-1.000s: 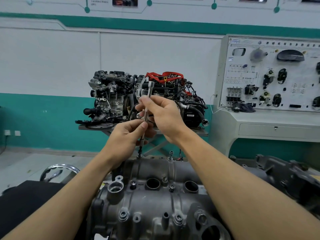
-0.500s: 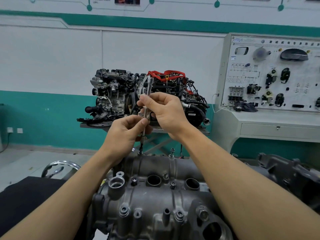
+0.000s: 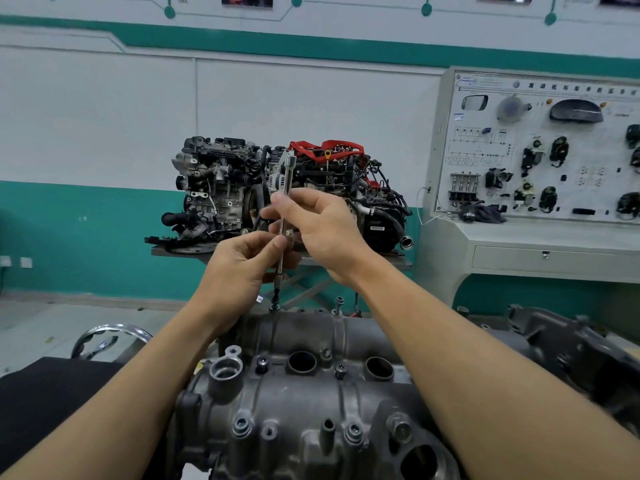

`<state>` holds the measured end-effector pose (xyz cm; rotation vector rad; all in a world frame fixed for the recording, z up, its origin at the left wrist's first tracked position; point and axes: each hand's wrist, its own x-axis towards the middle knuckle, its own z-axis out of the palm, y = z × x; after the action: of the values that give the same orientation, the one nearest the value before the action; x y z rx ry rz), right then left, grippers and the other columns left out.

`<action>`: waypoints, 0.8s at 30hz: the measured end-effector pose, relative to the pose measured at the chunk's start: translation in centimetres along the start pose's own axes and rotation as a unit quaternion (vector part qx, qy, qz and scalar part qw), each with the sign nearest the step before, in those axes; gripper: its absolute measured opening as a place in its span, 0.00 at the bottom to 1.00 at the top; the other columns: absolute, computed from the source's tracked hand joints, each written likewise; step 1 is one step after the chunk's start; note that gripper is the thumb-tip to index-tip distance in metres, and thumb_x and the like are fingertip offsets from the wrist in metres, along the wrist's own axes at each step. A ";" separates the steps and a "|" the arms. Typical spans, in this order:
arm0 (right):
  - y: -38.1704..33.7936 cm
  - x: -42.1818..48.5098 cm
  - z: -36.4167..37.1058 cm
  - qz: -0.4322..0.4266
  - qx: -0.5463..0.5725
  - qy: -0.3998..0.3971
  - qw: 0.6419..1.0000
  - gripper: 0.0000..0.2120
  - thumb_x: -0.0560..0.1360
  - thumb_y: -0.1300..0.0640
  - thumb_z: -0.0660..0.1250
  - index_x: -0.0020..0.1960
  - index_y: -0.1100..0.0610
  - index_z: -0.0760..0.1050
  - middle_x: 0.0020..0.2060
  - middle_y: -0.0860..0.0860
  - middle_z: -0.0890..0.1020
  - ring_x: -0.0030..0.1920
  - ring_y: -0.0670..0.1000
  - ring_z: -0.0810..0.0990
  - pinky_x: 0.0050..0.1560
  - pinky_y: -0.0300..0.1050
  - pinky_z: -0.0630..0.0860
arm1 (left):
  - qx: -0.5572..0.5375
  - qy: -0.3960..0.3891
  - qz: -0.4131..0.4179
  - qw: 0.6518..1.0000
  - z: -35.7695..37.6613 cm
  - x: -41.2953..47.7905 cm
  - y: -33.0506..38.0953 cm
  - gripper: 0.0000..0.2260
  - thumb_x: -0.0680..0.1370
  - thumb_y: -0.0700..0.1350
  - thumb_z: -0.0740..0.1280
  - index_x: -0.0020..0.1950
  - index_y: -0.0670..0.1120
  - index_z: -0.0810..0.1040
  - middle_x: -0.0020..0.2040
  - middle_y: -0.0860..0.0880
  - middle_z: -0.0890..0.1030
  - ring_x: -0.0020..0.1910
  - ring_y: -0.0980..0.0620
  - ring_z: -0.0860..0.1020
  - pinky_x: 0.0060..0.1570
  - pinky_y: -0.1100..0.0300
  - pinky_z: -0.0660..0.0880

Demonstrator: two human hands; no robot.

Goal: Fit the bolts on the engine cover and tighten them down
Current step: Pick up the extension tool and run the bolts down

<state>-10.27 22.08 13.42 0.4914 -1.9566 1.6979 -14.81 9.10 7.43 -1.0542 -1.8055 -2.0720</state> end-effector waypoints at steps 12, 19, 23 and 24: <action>0.0 -0.1 0.0 -0.036 -0.068 0.066 0.995 0.10 0.75 0.57 0.74 0.44 0.63 0.77 0.36 0.55 0.83 0.34 0.47 0.79 0.36 0.39 0.78 | -0.013 0.004 0.004 1.000 0.1 -0.1 0.2 0.13 0.75 0.49 0.70 0.50 0.38 0.81 0.40 0.44 0.86 0.40 0.52 0.84 0.39 0.64 0.79; -0.3 -0.1 0.1 0.001 -0.019 0.000 1.000 0.09 0.83 0.61 0.59 0.53 0.62 0.78 0.44 0.52 0.85 0.39 0.45 0.82 0.36 0.34 0.77 | 0.002 -0.019 -0.001 1.000 0.2 0.0 0.1 0.11 0.83 0.43 0.62 0.51 0.46 0.84 0.44 0.44 0.87 0.45 0.49 0.85 0.43 0.63 0.80; 0.1 -0.1 0.5 -0.037 -0.057 0.060 0.996 0.05 0.77 0.59 0.71 0.44 0.58 0.76 0.39 0.54 0.86 0.38 0.47 0.83 0.37 0.39 0.79 | 0.008 -0.008 0.017 1.000 0.1 -0.1 0.2 0.11 0.77 0.46 0.70 0.52 0.39 0.83 0.44 0.43 0.87 0.44 0.47 0.85 0.43 0.62 0.80; 0.2 0.0 0.5 -0.042 -0.060 0.069 0.995 0.06 0.76 0.58 0.73 0.44 0.57 0.76 0.39 0.55 0.85 0.38 0.48 0.82 0.37 0.39 0.79 | 0.002 0.008 0.023 1.000 0.1 -0.1 0.1 0.13 0.74 0.47 0.71 0.50 0.38 0.82 0.41 0.44 0.87 0.42 0.48 0.85 0.42 0.61 0.80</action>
<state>-10.43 21.67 13.16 0.3962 -1.8977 1.5103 -14.62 9.14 7.46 -1.0643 -1.7619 -2.0434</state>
